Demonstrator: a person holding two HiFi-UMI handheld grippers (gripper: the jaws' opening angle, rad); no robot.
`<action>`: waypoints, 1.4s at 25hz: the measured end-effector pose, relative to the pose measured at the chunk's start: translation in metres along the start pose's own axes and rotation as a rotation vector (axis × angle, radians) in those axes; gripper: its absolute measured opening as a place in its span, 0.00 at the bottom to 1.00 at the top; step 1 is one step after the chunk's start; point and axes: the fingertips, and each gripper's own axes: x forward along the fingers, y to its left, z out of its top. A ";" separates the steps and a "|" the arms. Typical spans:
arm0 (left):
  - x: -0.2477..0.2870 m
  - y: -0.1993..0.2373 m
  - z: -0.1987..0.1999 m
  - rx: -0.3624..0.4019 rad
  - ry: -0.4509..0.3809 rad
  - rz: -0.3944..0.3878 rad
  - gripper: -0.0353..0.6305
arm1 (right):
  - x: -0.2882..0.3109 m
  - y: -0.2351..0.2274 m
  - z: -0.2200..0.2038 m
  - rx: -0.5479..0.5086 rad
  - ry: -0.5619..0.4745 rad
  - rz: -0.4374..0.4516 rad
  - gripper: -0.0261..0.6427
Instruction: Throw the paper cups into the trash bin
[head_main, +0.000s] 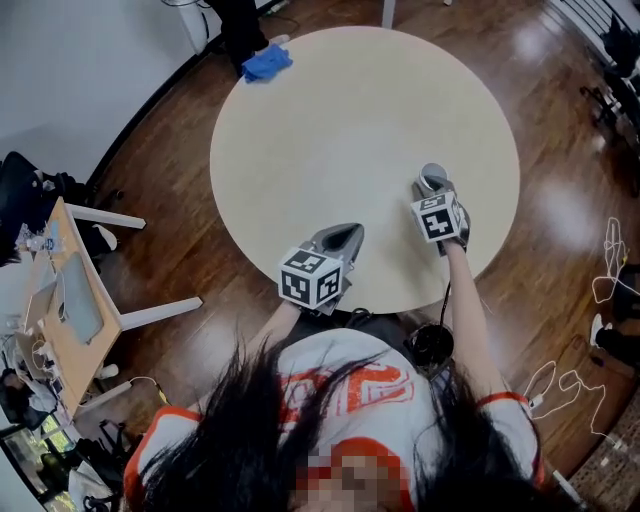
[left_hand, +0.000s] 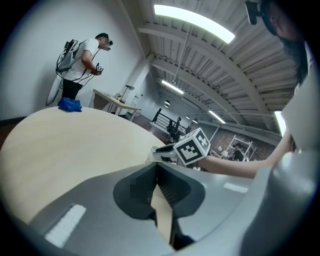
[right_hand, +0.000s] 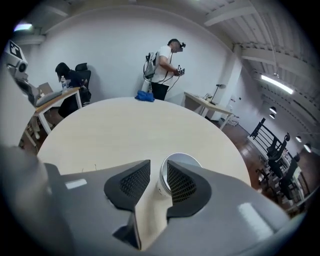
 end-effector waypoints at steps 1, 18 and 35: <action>-0.001 0.002 0.001 -0.005 -0.003 0.006 0.05 | 0.005 0.000 -0.003 -0.003 0.020 0.001 0.19; -0.025 0.029 0.006 -0.023 -0.025 -0.013 0.05 | -0.029 0.038 0.012 0.147 -0.045 -0.013 0.09; -0.097 0.031 -0.017 -0.006 -0.025 -0.108 0.05 | -0.103 0.190 0.021 0.242 -0.152 0.014 0.09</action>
